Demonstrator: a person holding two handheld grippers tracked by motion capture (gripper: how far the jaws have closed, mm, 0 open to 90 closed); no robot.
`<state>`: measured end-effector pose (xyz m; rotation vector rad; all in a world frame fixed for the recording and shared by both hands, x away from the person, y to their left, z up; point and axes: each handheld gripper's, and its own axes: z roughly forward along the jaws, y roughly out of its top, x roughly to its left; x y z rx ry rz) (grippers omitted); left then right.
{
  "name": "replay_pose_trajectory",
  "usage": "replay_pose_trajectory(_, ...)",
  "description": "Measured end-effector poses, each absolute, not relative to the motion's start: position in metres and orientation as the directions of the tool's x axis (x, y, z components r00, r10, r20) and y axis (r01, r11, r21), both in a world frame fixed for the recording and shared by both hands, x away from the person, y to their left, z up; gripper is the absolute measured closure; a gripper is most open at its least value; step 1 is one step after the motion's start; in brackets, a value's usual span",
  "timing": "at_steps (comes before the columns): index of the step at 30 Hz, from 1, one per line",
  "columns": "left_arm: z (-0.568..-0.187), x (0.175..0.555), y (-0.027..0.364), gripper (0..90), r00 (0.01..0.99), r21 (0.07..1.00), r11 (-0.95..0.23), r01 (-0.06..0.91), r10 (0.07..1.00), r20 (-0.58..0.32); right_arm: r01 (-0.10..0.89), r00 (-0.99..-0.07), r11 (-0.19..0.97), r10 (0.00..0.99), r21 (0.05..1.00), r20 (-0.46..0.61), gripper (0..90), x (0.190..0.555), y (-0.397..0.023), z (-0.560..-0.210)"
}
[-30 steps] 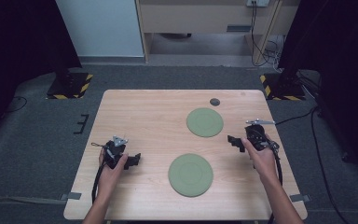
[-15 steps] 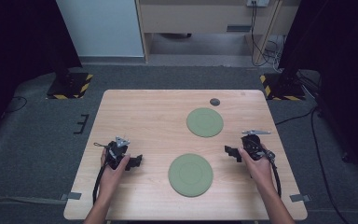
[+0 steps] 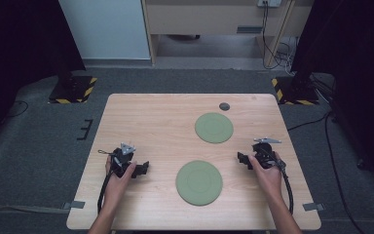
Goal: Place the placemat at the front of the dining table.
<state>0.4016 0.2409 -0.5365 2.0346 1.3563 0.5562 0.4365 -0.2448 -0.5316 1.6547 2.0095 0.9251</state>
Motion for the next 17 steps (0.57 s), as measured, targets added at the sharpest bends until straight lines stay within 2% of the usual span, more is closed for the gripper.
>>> replay_pose_trajectory(8, -0.5366, 0.4015, 0.2409, 0.0, 0.384, 0.697, -0.278, 0.661, 0.924, 0.004, 0.685, -0.209, 0.146, 0.978, 0.714, 0.000, 6.8, 0.4338, -0.2442, -0.5379)
replay_pose_trajectory(11, -0.5366, 0.4015, 0.2409, 0.0, 0.384, 0.697, -0.278, 0.661, 0.923, 0.004, 0.680, -0.202, 0.143, 0.979, 0.720, -0.004, 5.7, 0.4303, -0.2487, -0.5392)
replay_pose_trajectory(13, -0.5366, 0.4015, 0.2409, 0.0, 0.383, 0.697, -0.278, 0.661, 0.924, 0.004, 0.689, -0.182, 0.131, 0.983, 0.713, -0.005, 1.0, 0.4296, -0.2524, -0.5397)
replay_pose_trajectory(17, -0.5366, 0.4015, 0.2410, 0.0, 0.384, 0.697, -0.278, 0.661, 0.923, 0.004, 0.697, -0.162, 0.116, 0.987, 0.708, -0.002, 0.3, 0.4297, -0.2525, -0.5399)
